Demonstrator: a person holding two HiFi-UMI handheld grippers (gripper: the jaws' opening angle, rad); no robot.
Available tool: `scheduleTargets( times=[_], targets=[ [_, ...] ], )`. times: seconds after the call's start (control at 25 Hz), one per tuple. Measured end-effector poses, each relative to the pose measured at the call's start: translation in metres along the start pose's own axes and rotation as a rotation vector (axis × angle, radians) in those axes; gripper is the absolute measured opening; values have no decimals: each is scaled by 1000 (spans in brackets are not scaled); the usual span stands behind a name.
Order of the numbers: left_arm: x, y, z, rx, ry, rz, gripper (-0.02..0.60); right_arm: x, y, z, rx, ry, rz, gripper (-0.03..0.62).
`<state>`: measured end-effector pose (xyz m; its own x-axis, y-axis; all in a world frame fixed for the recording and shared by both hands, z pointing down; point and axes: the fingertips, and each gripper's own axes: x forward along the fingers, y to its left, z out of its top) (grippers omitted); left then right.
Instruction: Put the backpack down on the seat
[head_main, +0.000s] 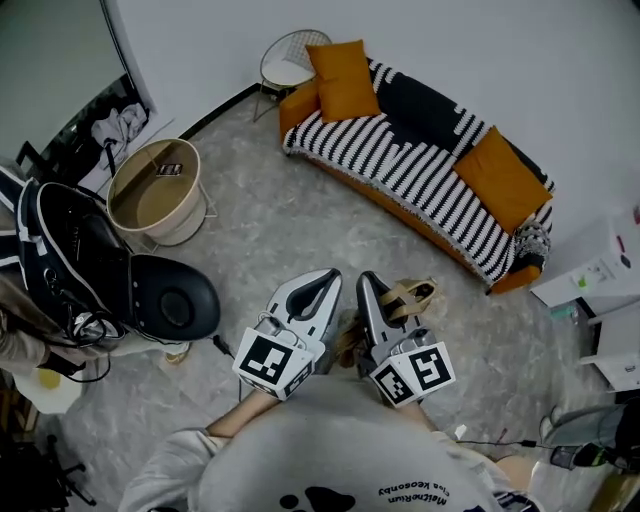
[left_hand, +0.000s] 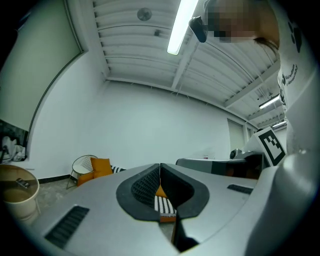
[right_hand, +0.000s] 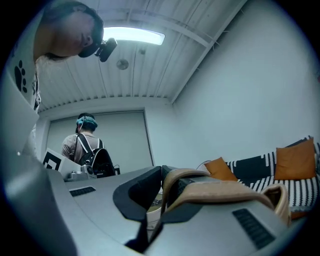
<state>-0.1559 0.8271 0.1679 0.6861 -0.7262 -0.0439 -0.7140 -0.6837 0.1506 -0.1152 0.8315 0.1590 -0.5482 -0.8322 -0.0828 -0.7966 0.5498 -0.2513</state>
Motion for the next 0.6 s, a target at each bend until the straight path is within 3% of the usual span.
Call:
scheduleTargets(
  times=[0.36,0.6],
  targets=[
    [151,56,11,12,-28,82,20,92,-123,39,-44,7,105,34],
    [225,90,15,19,-34,153,20,147,-192,56,-34,22,163,34]
  ],
)
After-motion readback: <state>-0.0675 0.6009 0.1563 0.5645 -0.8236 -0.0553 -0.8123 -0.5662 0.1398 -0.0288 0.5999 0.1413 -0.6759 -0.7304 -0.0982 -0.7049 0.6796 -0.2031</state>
